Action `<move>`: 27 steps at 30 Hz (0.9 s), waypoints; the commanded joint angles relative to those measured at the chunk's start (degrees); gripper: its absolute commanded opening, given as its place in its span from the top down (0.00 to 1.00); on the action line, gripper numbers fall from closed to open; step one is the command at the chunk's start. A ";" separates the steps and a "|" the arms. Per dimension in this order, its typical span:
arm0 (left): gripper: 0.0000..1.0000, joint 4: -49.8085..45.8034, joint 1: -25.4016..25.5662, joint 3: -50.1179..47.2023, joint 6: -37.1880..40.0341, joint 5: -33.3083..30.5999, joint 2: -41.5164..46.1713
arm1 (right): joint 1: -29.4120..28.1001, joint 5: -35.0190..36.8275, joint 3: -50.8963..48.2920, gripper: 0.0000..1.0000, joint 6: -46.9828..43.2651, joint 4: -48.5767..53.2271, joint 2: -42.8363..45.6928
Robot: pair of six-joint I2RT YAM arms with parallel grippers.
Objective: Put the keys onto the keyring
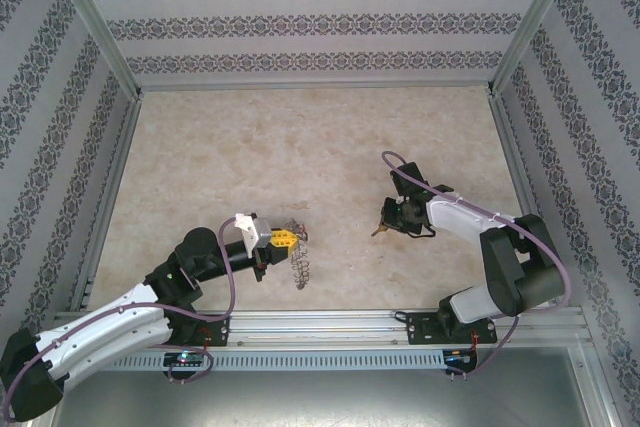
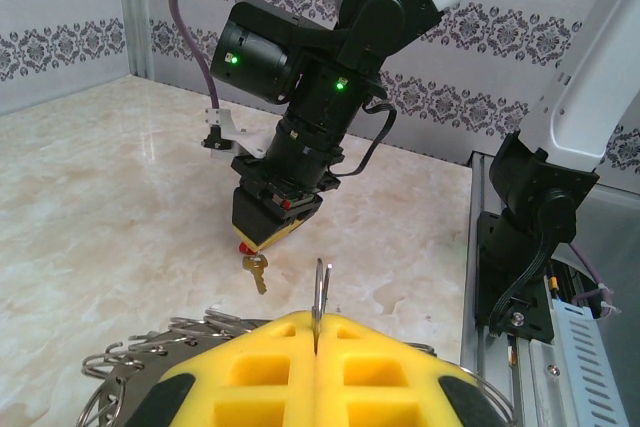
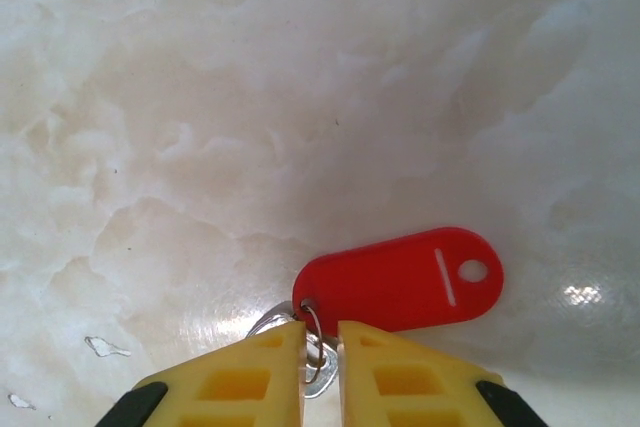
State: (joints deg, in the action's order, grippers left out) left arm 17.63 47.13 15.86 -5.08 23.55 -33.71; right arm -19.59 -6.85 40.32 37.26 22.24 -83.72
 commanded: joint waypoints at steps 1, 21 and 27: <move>1.00 5.23 -0.62 -0.12 -0.89 0.94 0.32 | 0.63 -1.20 -0.59 0.84 -0.87 -0.07 0.40; 1.00 1.54 -0.64 0.89 2.24 -0.31 0.31 | -5.76 -1.38 -2.55 1.00 -4.78 2.70 13.53; 1.00 -0.12 -0.64 3.59 1.24 0.57 -0.73 | -14.38 0.62 -5.45 1.00 -11.12 -2.55 28.42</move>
State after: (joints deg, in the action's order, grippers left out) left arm 16.86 47.13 16.12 -4.25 23.51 -34.48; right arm -31.09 -8.12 36.16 30.98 22.28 -59.61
